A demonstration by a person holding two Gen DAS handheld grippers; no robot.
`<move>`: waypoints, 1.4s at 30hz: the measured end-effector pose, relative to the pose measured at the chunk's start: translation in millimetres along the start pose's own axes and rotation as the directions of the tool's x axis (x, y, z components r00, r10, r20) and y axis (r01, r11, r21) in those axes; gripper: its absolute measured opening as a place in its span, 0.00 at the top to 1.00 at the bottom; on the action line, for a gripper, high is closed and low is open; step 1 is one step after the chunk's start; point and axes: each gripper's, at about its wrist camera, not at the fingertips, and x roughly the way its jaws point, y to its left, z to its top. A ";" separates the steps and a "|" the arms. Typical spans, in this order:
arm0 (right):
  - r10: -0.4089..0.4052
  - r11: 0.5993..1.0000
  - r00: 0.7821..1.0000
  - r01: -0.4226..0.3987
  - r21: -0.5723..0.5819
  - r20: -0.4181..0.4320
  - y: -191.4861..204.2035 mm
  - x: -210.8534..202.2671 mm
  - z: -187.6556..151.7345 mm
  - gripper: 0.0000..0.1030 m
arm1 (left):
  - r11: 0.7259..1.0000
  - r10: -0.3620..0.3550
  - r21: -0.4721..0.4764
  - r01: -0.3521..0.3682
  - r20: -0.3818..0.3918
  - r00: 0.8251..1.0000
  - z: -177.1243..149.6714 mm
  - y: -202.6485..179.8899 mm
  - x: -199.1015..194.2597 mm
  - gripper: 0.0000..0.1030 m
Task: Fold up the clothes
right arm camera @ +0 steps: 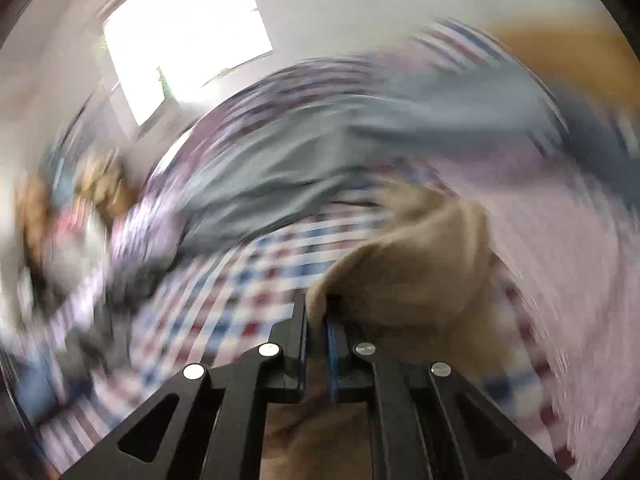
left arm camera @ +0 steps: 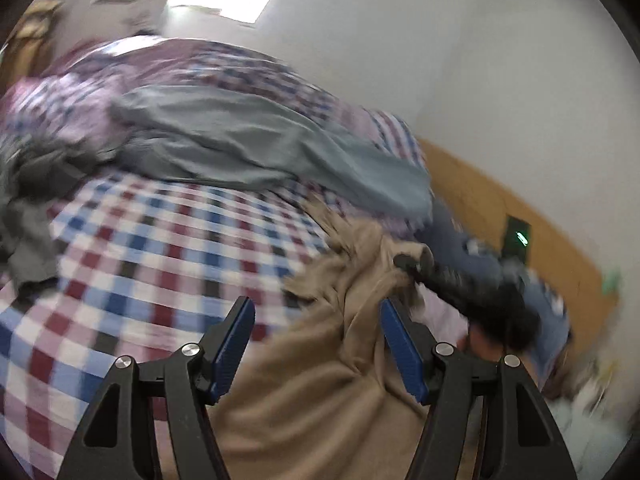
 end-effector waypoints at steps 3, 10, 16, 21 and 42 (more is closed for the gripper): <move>0.077 0.967 0.993 -0.096 -0.236 -0.087 66.5 17.8 -21.9 0.93 | 0.988 0.024 -0.151 -0.017 0.044 0.999 13.1 46.7 -12.9 0.33; 0.116 0.872 0.965 -0.212 -0.440 -0.233 131.4 36.5 -71.5 0.91 | 0.955 0.004 -0.297 0.002 0.018 1.000 14.0 92.3 -12.6 0.33; 0.277 0.852 0.920 -0.368 -0.372 -0.276 126.7 23.7 -72.1 0.60 | 0.976 0.013 -0.215 -0.026 -0.058 0.998 9.3 80.2 1.6 0.33; 0.360 0.873 0.915 -0.399 -0.280 -0.184 86.3 -1.1 -37.1 0.60 | 0.972 0.007 -0.232 -0.035 -0.122 0.993 0.2 78.1 13.3 0.33; 0.059 0.991 0.998 -0.056 0.123 -0.021 -75.9 -29.0 -10.1 0.54 | 0.974 -0.050 -0.225 -0.029 -0.339 0.939 -2.4 70.7 94.0 0.48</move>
